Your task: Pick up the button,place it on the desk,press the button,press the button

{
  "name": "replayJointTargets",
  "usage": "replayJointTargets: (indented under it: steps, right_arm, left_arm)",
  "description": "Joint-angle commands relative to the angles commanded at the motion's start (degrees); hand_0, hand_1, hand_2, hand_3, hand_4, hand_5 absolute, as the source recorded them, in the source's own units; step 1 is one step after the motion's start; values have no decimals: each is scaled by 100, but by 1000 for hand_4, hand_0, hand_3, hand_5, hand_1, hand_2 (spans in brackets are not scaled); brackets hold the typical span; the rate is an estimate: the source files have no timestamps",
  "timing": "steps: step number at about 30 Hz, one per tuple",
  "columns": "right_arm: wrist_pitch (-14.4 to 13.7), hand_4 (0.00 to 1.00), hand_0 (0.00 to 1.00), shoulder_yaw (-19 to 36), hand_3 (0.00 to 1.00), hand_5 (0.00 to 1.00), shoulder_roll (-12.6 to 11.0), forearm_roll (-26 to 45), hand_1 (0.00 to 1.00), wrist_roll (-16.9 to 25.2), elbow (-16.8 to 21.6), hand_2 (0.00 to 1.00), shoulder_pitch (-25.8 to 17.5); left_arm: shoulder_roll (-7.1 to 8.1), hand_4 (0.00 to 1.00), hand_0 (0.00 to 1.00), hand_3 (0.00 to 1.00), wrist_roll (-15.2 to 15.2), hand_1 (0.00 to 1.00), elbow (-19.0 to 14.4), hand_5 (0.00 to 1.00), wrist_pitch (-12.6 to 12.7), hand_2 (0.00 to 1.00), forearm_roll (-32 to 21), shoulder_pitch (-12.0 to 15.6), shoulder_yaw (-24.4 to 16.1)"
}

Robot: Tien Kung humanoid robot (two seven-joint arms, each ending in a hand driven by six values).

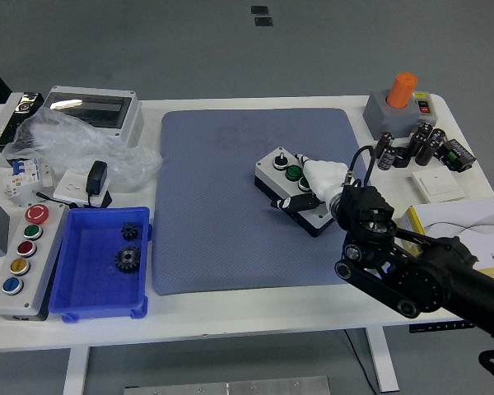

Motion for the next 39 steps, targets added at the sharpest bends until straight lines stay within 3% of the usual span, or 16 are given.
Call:
replayJointTargets:
  steps: [6,7,12,13,26,36,37,39]
  right_arm:
    - [-124,911,284,-19,677,389,1,-27,450,0,17,509,3]
    - [-154,898,267,-14,547,383,-3,-46,427,0,23,465,-3]
    - [-213,898,267,-53,547,383,-38,-126,427,0,36,465,-6]
    - [-227,828,246,-60,407,342,-41,-141,403,0,32,414,-13]
    - [-451,795,238,-268,354,321,-98,-206,397,0,56,374,-4]
    - [-716,795,236,-775,347,323,-514,-586,397,208,664,367,296]
    - [-736,680,235,-796,320,245,-544,-635,420,236,720,363,323]
    - [-823,680,235,-891,320,245,-607,-702,420,365,823,363,400]
  left_arm:
    - [-1,606,667,638,-5,694,-3,307,2,609,17,-11,-7]
    - [5,605,667,638,-10,694,-5,306,6,609,31,-13,-29]
    - [25,605,667,638,-21,694,-11,306,18,609,79,3,-93]
    - [24,605,667,638,-21,694,-10,306,18,611,87,8,-104]
    - [2,605,667,640,-46,695,-20,311,38,612,213,4,-253]
    - [-10,607,668,640,-58,694,-17,317,51,613,215,-4,-266]
    - [-11,608,667,640,-58,695,-17,327,51,614,214,-5,-265]
    - [-15,608,667,640,-60,695,-17,327,53,614,217,-7,-267]
